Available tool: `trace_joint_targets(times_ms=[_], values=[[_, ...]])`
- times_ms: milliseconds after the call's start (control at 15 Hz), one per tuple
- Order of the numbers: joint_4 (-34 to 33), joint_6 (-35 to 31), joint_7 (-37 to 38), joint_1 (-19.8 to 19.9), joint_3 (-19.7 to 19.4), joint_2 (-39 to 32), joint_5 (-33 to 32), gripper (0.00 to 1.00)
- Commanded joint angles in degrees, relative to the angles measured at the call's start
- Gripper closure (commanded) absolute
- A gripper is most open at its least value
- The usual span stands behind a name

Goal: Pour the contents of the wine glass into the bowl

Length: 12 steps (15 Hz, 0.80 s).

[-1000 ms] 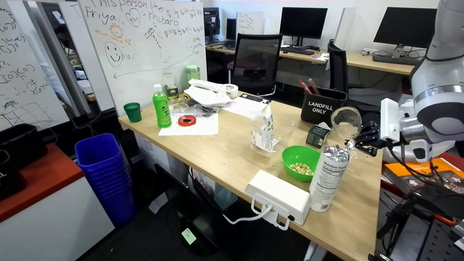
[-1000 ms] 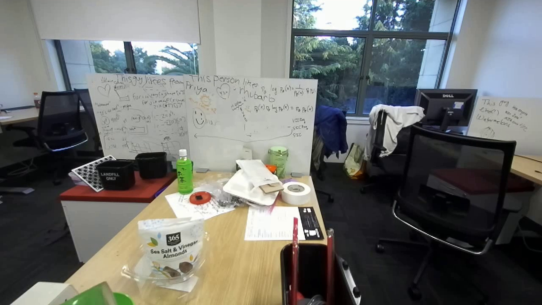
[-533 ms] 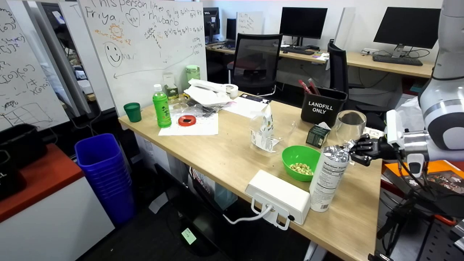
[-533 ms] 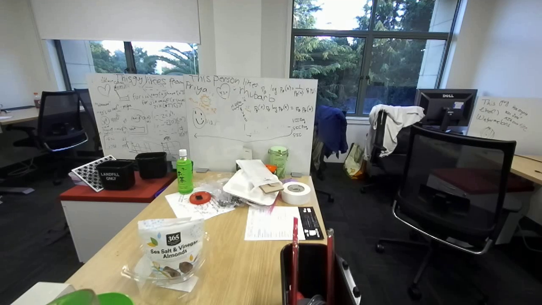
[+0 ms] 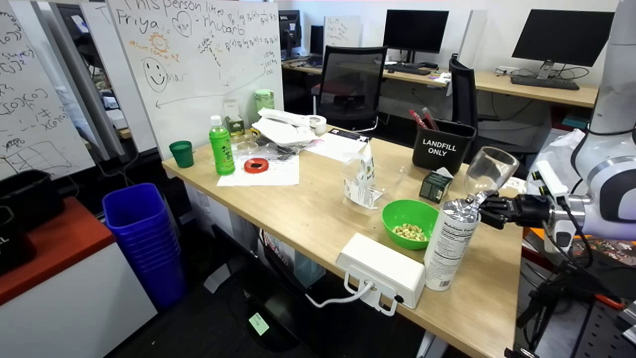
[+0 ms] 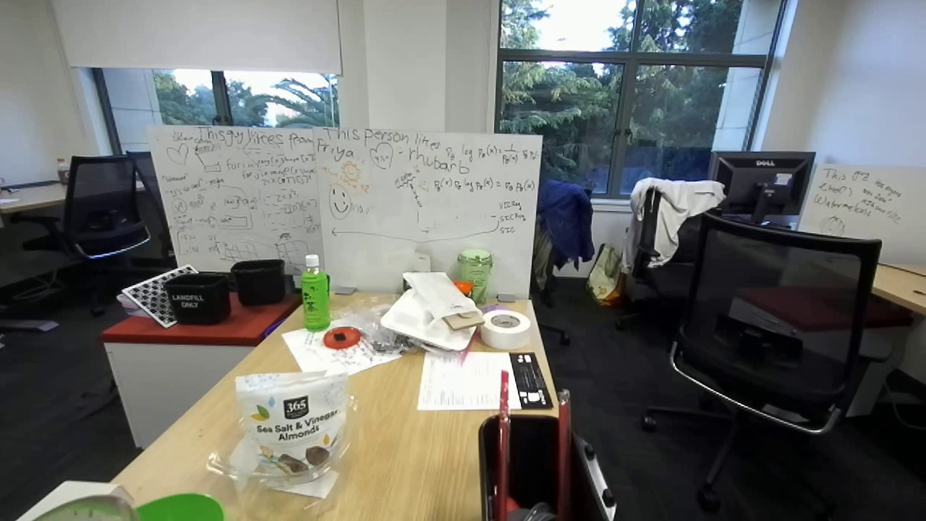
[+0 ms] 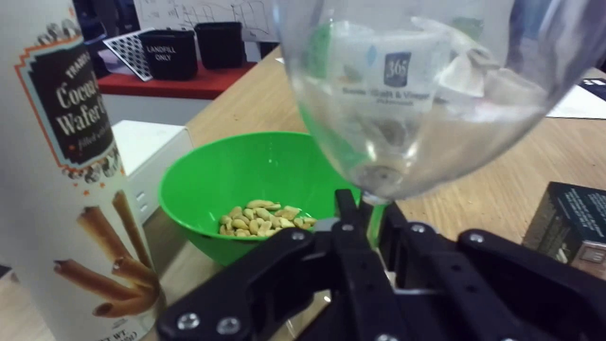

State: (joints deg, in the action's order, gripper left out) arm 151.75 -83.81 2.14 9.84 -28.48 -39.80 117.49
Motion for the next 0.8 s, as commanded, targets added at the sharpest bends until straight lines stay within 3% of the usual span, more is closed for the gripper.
trace_joint_targets(times_ms=[0,333,667,733], values=[[-4.8,3.9,1.3,6.4,3.5,-4.6,-7.3,0.96],[-7.3,-5.5,2.3,5.8,2.0,-6.4,-6.5,0.96],[-6.7,-13.9,0.0,3.3,1.8,-3.1,-6.2,0.96],[-6.6,-15.4,-0.6,3.0,1.9,-2.3,-6.4,0.68]])
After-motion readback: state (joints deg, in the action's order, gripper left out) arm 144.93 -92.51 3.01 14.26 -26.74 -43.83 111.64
